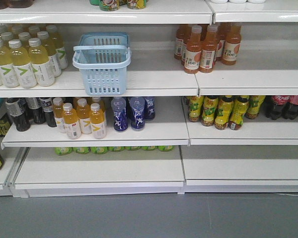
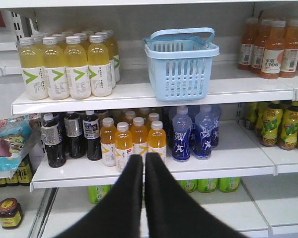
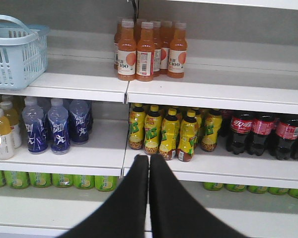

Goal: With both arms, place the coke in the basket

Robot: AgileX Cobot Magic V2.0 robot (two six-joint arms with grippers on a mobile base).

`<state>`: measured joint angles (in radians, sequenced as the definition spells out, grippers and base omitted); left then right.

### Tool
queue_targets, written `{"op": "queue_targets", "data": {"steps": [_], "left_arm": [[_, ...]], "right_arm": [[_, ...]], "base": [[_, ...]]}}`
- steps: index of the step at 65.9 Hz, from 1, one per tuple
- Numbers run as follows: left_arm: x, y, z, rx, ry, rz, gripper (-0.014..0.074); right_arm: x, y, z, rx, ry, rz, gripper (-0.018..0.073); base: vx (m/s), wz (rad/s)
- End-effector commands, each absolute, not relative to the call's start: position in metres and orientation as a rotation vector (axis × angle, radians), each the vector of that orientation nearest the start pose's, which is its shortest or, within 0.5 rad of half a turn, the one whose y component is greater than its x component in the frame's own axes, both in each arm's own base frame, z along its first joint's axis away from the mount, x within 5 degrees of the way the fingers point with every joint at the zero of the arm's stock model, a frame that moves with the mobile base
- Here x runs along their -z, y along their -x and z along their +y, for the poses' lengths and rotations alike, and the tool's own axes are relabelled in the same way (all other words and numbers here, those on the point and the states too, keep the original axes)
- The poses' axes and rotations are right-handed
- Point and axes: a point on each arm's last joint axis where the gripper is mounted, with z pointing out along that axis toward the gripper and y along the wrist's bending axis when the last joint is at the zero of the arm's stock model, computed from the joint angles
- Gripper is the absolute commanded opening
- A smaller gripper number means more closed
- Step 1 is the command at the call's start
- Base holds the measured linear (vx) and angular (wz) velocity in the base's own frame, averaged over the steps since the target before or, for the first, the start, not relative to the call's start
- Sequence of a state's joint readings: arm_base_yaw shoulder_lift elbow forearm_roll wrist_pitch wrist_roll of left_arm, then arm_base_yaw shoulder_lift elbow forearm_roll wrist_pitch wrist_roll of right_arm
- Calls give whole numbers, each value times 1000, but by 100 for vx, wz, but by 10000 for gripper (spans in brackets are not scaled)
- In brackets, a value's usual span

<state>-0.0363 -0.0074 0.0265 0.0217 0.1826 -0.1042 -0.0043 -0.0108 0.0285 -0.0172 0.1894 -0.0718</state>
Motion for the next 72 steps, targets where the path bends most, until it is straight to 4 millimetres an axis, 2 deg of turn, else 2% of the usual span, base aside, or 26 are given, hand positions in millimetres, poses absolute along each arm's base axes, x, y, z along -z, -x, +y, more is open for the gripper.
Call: {"op": "queue_targets", "data": {"steps": [1,72], "left_arm": [[-204,-54,-2,93,36,1573,-6],[-204,-54,-2,93,36,1573,-6]], "right_arm": [[-192,-56,-1,85,72,1609,-2],[-192,-56,-1,85,72,1610,-2]], "base": [[6,0],[5,0]]}}
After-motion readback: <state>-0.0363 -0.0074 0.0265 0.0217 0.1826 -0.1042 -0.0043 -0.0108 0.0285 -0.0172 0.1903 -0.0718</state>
